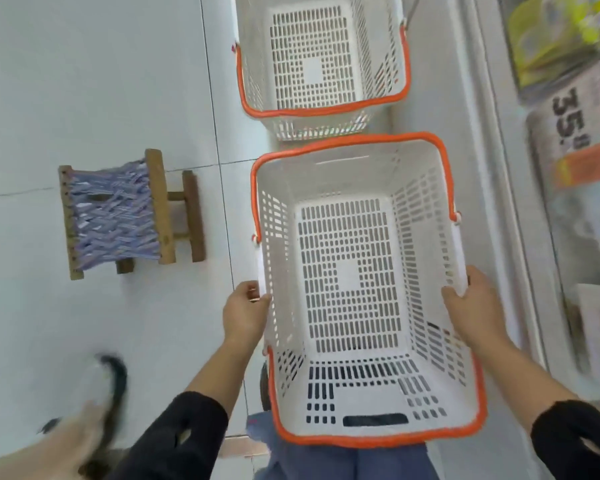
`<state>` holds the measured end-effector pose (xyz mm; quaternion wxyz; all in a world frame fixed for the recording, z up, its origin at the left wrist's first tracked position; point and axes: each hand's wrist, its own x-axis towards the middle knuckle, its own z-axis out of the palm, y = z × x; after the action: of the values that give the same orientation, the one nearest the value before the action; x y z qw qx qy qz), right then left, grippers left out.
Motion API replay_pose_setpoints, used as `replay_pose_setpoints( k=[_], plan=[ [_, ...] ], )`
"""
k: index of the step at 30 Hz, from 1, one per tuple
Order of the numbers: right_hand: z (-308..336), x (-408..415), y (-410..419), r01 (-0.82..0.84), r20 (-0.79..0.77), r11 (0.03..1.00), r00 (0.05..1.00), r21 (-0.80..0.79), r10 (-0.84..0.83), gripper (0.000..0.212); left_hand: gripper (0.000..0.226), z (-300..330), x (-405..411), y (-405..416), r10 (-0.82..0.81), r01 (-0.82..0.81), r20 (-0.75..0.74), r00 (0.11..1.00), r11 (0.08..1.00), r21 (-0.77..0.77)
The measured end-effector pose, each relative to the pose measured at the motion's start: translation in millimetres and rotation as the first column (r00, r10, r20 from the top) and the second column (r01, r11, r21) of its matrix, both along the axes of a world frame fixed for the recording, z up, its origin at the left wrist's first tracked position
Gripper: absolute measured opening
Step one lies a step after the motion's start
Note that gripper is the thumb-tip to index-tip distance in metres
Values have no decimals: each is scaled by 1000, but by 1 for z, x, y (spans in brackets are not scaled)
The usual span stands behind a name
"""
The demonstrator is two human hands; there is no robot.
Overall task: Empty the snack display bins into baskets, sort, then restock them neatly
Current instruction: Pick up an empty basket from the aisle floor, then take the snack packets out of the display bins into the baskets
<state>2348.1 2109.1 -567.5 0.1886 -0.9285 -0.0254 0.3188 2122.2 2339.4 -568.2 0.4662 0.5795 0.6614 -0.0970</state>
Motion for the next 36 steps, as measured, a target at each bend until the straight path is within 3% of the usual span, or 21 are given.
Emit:
replay_pose_setpoints(
  k=[8, 13, 16, 22, 25, 29, 36],
  plan=[
    [-41, 26, 19, 90, -83, 994, 993, 63, -84, 33, 30, -39, 24, 9, -29, 37, 65, 997, 992, -119],
    [-18, 18, 24, -44, -14, 998, 999, 54, 45, 43, 41, -4, 33, 7, -52, 79, 99, 994, 954, -288],
    [28, 7, 33, -97, -20, 994, 995, 59, 99, 49, 56, 45, 40, 6, -34, 43, 43, 998, 970, -240],
    [161, -10, 53, -254, -35, 952, 964, 170, 263, 39, 38, 184, 60, 16, -115, 117, 64, 991, 993, -27],
    [231, -15, 63, -224, -45, 952, 970, 211, 238, 38, 29, 258, 77, 21, -197, 191, 98, 975, 979, 72],
    [305, -13, 76, -199, -38, 955, 977, 219, 212, 39, 20, 333, 98, 29, -338, 329, 178, 924, 941, 75],
    [373, -10, 114, -12, 18, 983, 1000, 181, 9, 39, 20, 379, 138, 79, -584, 583, 214, 783, 809, 74]
  ],
)
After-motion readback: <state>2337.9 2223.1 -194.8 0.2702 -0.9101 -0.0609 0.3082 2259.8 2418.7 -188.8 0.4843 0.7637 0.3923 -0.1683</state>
